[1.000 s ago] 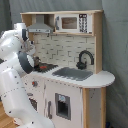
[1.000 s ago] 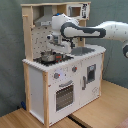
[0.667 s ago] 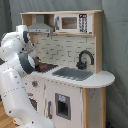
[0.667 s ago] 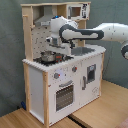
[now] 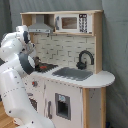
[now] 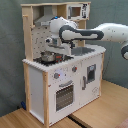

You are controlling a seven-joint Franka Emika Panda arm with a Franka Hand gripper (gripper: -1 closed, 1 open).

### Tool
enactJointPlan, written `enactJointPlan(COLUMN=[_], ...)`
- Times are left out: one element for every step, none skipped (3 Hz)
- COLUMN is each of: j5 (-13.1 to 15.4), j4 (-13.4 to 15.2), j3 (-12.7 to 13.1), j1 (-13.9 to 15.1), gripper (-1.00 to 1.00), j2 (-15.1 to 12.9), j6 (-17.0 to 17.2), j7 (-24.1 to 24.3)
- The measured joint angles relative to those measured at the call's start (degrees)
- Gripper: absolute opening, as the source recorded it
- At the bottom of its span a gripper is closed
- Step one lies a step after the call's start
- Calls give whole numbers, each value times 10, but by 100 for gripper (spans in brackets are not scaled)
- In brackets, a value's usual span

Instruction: Play with the kitchen

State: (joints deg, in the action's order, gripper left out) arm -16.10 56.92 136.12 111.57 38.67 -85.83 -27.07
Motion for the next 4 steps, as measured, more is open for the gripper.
enactJointPlan(j5=[0,1,1,1], j4=[-8,-49,-63,-66], j3=[0,4,4,4], j1=[5,5,4,1], gripper=[-100,-100,-100,-100], j2=[5,5,-1,-19], j6=[-9,6,43,91], j7=[-27,11,53,83])
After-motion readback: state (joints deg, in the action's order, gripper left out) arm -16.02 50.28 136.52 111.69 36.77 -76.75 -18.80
